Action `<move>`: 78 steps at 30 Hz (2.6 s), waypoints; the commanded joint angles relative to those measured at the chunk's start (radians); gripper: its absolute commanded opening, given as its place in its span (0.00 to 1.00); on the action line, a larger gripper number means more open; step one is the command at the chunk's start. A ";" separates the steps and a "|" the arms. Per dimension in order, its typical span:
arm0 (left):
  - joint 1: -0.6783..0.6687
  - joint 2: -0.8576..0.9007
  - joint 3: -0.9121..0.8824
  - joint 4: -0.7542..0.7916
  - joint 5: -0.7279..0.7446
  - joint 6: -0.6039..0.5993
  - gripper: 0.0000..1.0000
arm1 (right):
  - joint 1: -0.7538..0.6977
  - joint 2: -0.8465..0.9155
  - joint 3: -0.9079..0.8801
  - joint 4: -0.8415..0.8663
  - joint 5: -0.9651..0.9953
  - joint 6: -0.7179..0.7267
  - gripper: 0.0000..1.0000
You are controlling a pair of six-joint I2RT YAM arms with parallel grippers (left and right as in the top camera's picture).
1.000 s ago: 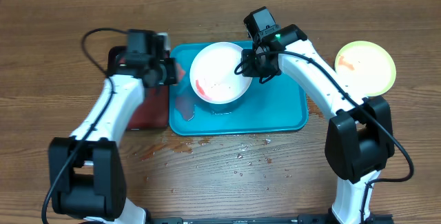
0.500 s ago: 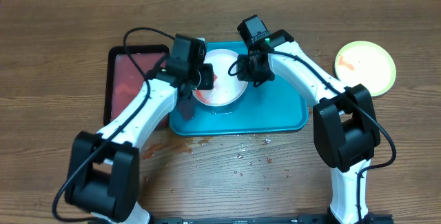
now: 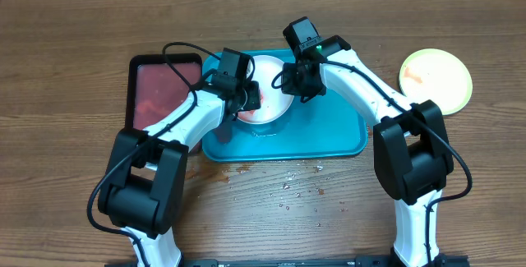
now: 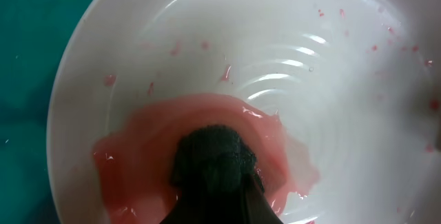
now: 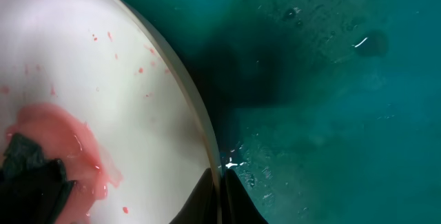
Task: Clean dirty plates on tray and stack at the side
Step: 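Scrub the white plate with the sponge while right gripper holds the rim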
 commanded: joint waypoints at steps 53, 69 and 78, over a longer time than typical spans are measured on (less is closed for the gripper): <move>-0.101 0.064 0.036 -0.037 0.106 -0.140 0.04 | 0.008 0.005 0.006 0.003 -0.056 0.028 0.04; 0.037 0.064 0.036 -0.045 -0.180 -0.065 0.04 | 0.008 0.005 0.006 -0.007 -0.055 0.028 0.04; 0.076 0.064 0.036 -0.037 -0.139 0.003 0.04 | 0.008 0.005 0.006 -0.008 -0.055 0.028 0.04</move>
